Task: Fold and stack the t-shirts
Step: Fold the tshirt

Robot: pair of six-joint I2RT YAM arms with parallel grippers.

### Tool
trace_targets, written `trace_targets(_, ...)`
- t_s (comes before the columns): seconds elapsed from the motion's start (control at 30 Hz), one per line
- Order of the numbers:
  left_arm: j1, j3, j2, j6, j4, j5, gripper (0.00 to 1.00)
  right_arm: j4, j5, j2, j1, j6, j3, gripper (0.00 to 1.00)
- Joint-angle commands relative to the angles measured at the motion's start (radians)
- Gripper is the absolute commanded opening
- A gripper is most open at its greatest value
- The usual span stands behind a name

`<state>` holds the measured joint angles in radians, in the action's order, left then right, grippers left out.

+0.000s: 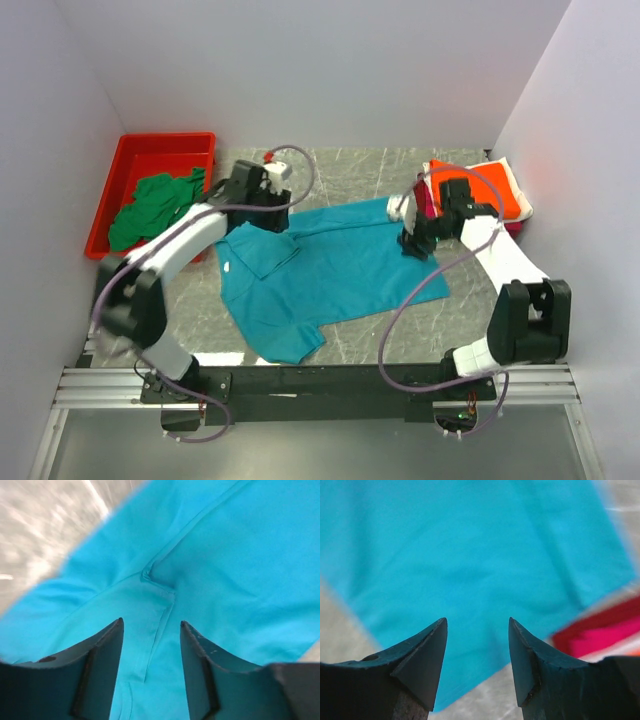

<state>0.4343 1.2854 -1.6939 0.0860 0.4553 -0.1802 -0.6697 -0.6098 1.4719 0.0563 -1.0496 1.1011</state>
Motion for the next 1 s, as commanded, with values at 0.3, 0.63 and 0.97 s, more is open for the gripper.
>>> trace_targets(0.3, 0.001, -0.461, 0.486, 0.196, -0.049, -0.171, 0.49, -0.205, -0.029, -0.191, 0.199, -0.457, -0.349, 0.59)
trace_targets(0.63, 0.066, -0.448, 0.691, 0.390, 0.035, 0.041, 0.73, 0.039, -0.100, -0.366, 0.597, -0.316, -0.431, 0.64)
trace_targets(0.97, 0.063, -0.420, 0.977, 0.344, -0.003, 0.367, 0.93, 0.346, 0.246, -0.062, 1.244, 0.009, -0.256, 0.64)
